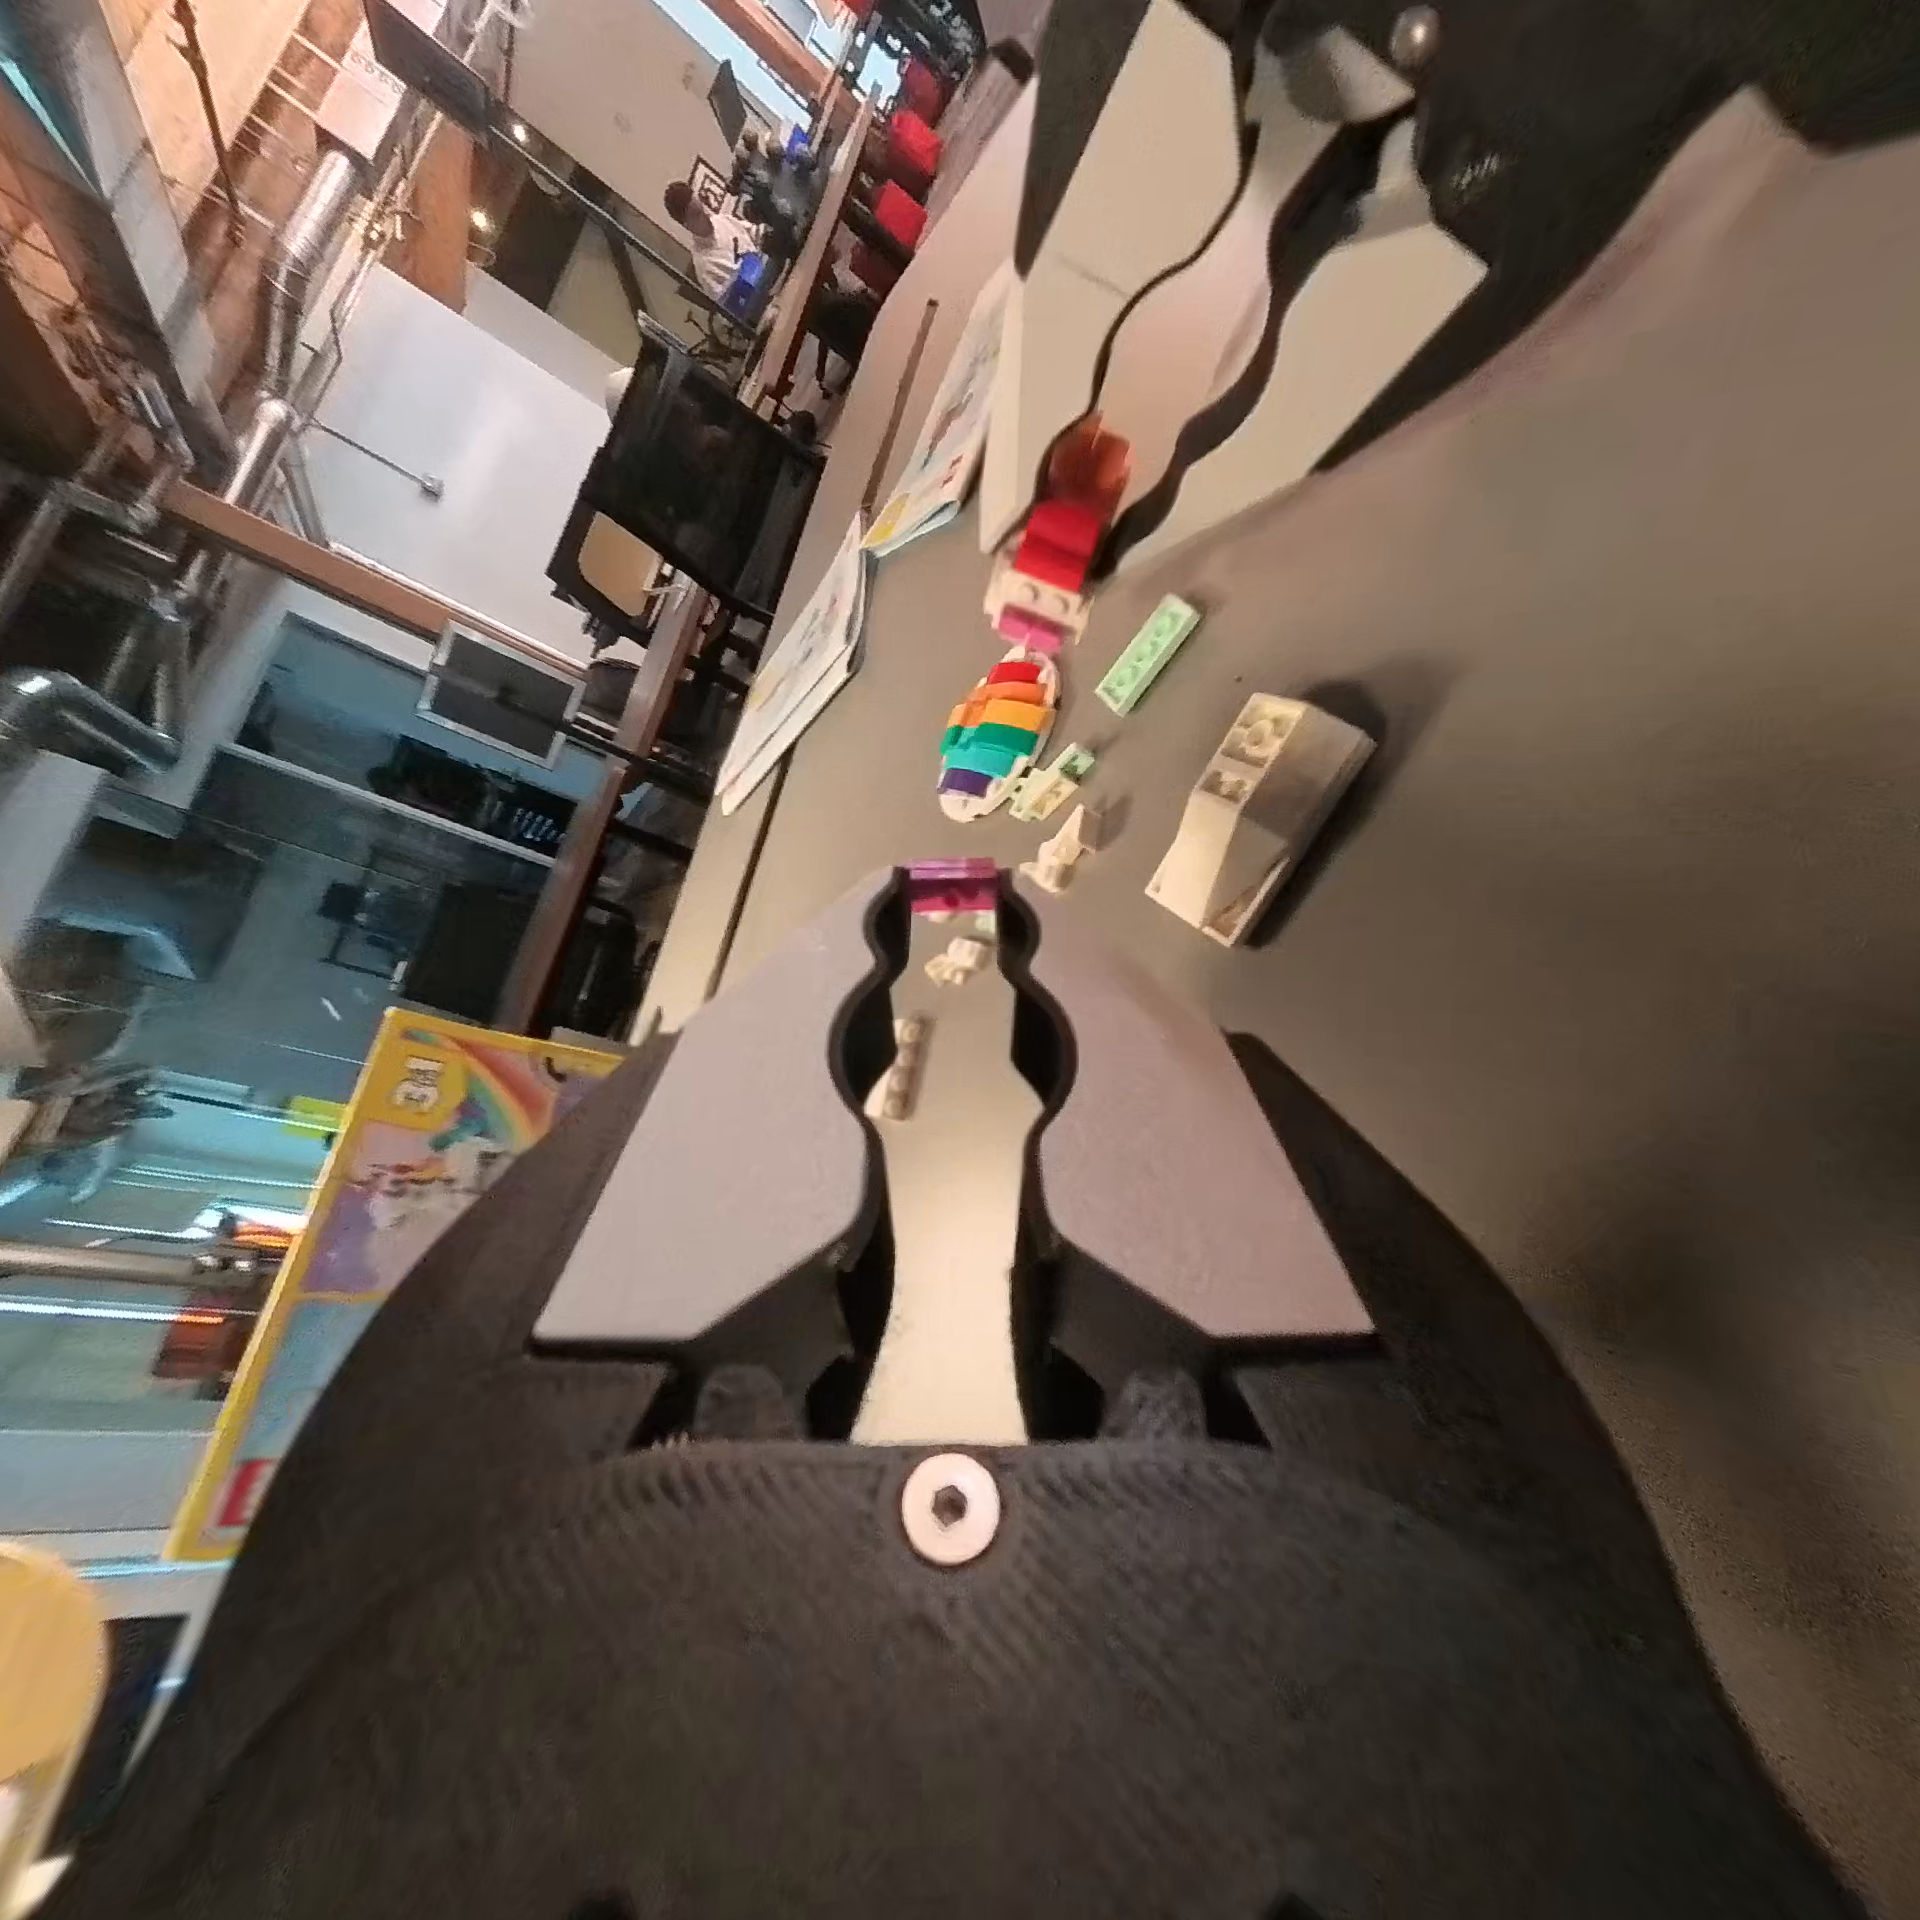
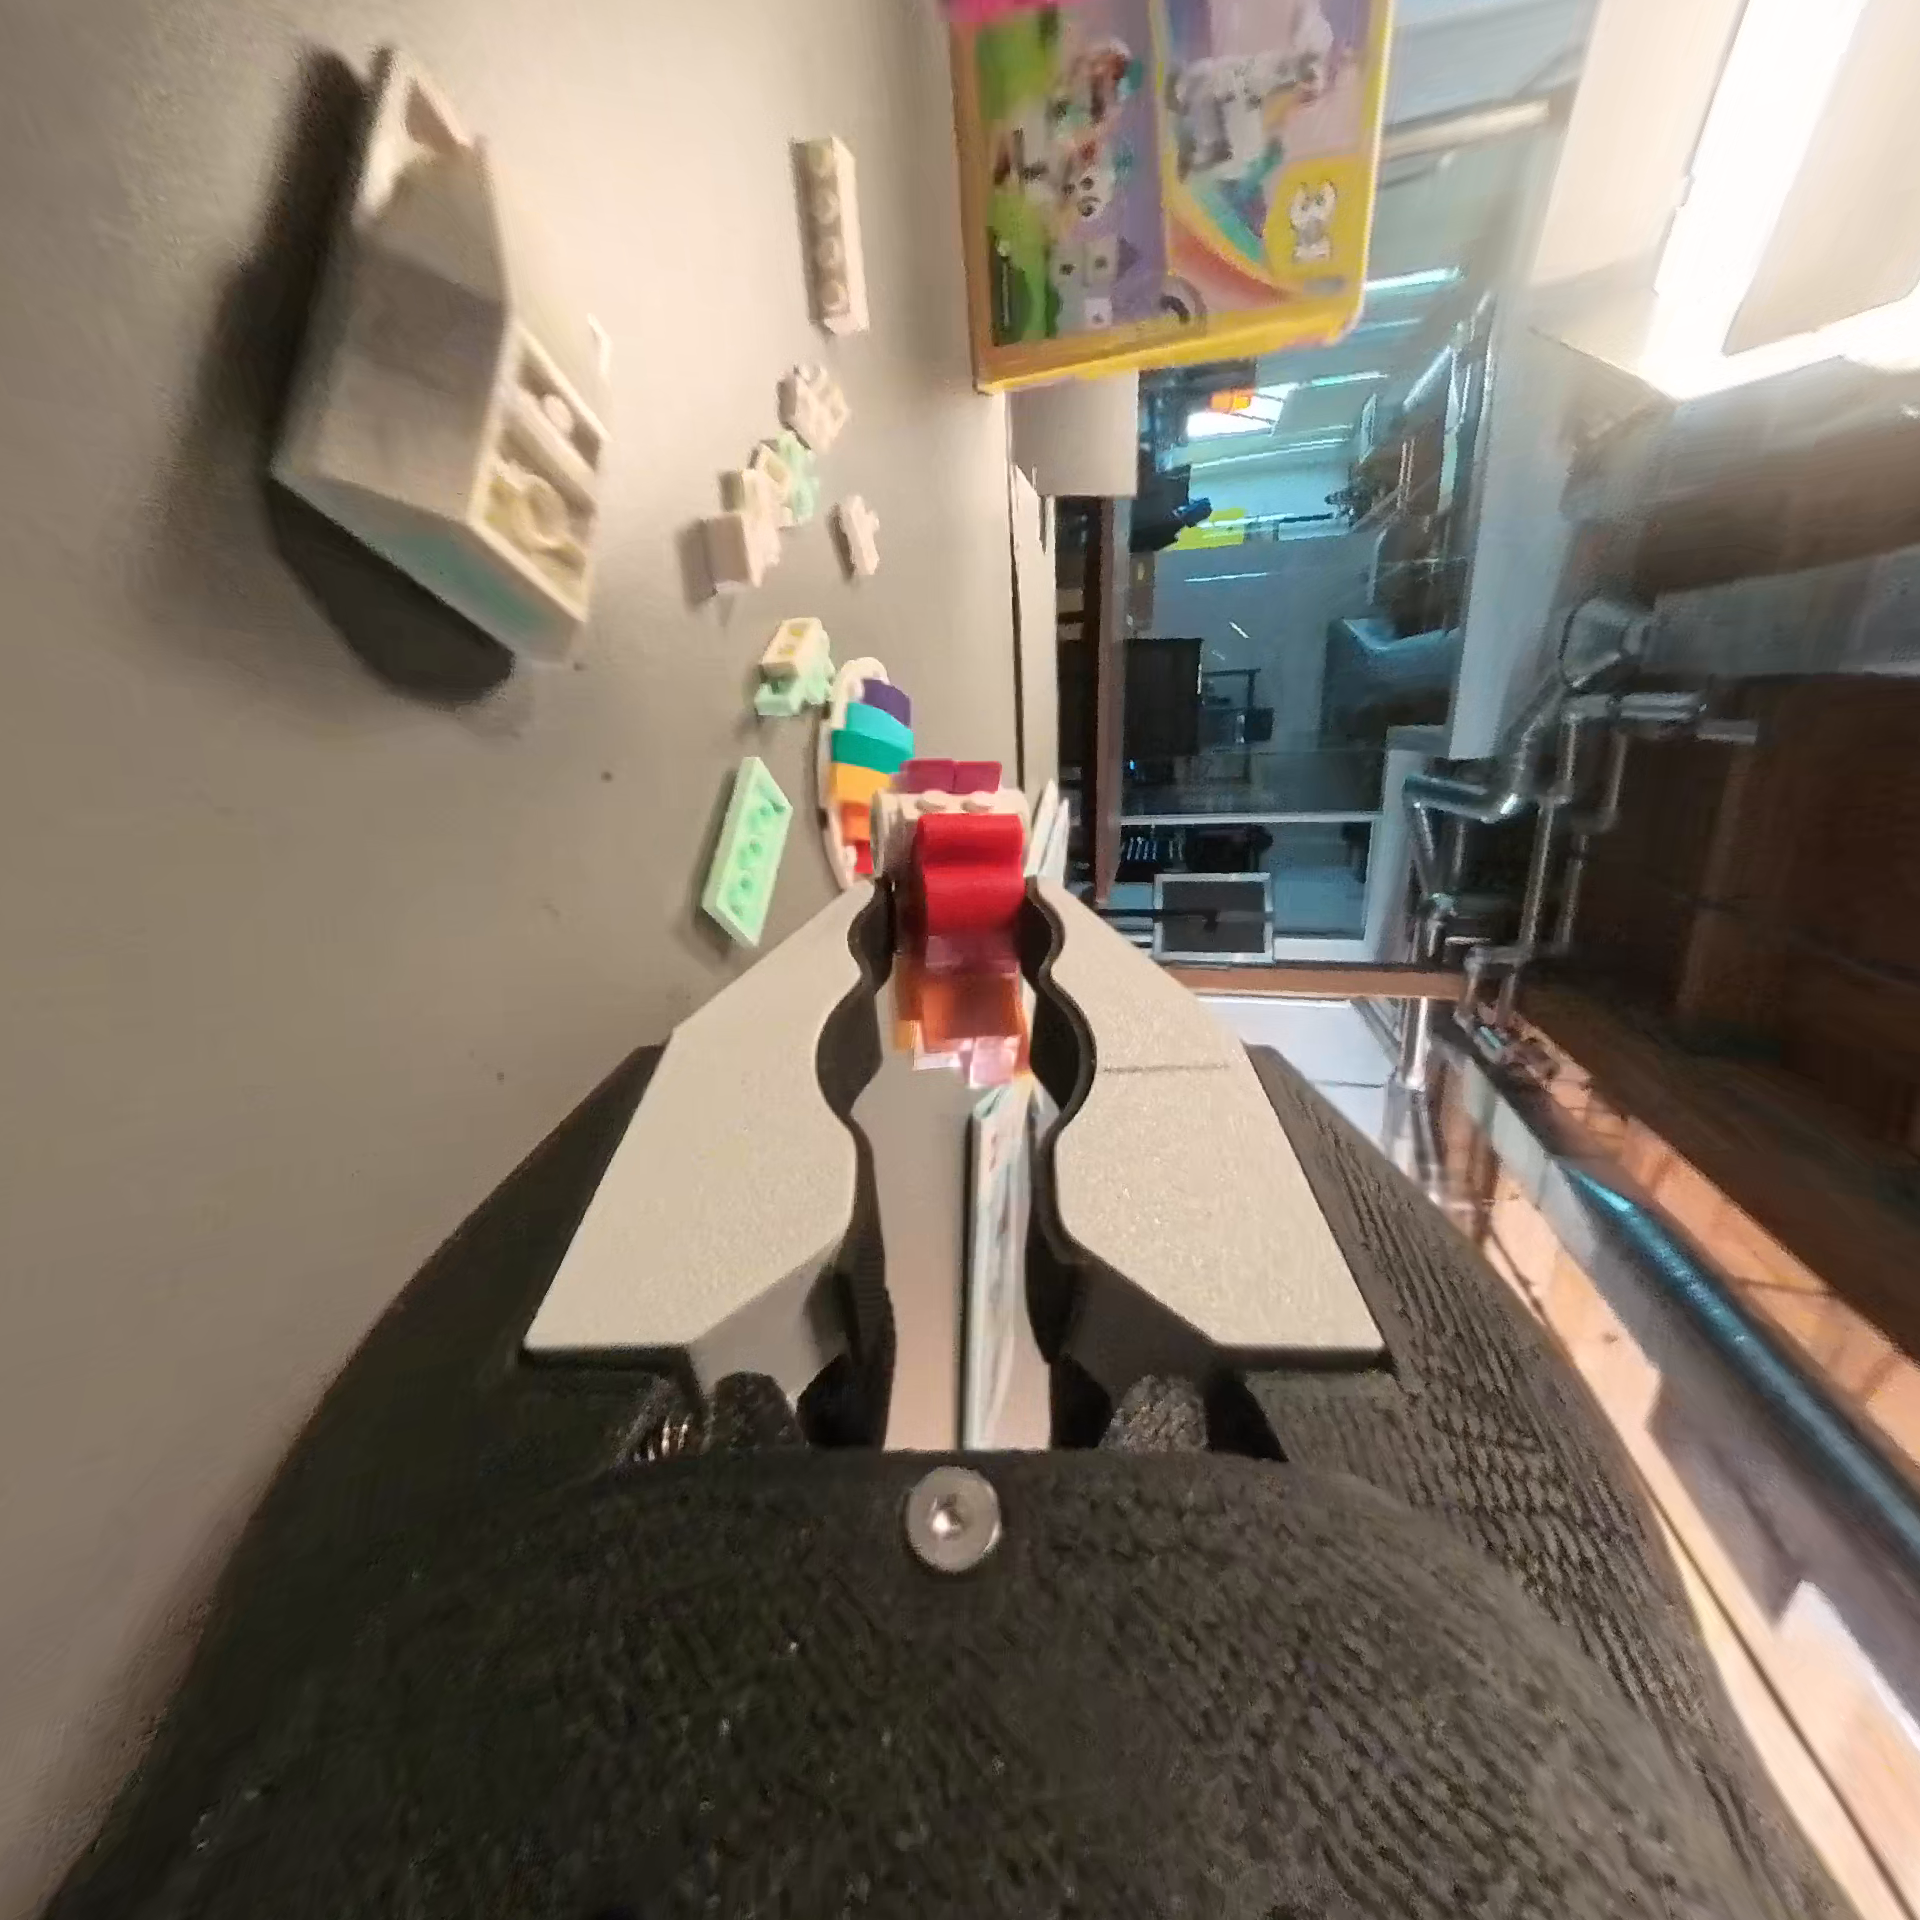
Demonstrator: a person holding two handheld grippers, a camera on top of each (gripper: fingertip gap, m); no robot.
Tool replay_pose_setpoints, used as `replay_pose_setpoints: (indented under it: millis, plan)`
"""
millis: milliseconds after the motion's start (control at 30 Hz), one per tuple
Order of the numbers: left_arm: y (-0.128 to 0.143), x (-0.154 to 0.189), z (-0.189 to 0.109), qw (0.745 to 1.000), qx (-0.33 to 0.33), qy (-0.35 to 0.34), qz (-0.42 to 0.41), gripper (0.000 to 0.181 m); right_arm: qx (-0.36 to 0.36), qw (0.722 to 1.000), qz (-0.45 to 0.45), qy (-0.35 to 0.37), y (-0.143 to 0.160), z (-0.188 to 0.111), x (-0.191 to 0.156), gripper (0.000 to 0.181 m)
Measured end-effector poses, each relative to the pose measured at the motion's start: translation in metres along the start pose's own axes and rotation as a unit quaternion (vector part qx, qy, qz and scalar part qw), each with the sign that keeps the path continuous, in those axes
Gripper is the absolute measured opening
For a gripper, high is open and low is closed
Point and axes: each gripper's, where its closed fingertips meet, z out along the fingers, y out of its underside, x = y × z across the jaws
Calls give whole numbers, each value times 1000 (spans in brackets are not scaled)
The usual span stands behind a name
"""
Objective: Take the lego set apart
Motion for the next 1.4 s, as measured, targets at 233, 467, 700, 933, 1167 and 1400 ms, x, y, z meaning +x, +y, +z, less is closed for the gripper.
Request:
replay_pose_setpoints:
  millis: [233,467,700,933,1167,1400]
  plan:
    - [24,17,10,977,-62,94,-179,15,33,999,-15,17,-14,0,2,23]
    - [33,26,15,971,-97,102,-193,36,115,992,-15,55,-44,-14,12,23]
    - [-29,20,-1,969,67,104,-213,23,166,982,-29,88,-66,-28,18,23]
    - [3,10,7,948,-6,99,-302,17,159,982,-54,86,-68,-25,13,23]
    - [-20,8,1,916,71,135,-371,18,163,980,-71,92,-72,-27,11,23]
    - [-32,6,-5,871,115,185,-441,19,169,977,-77,103,-75,-30,14,23]
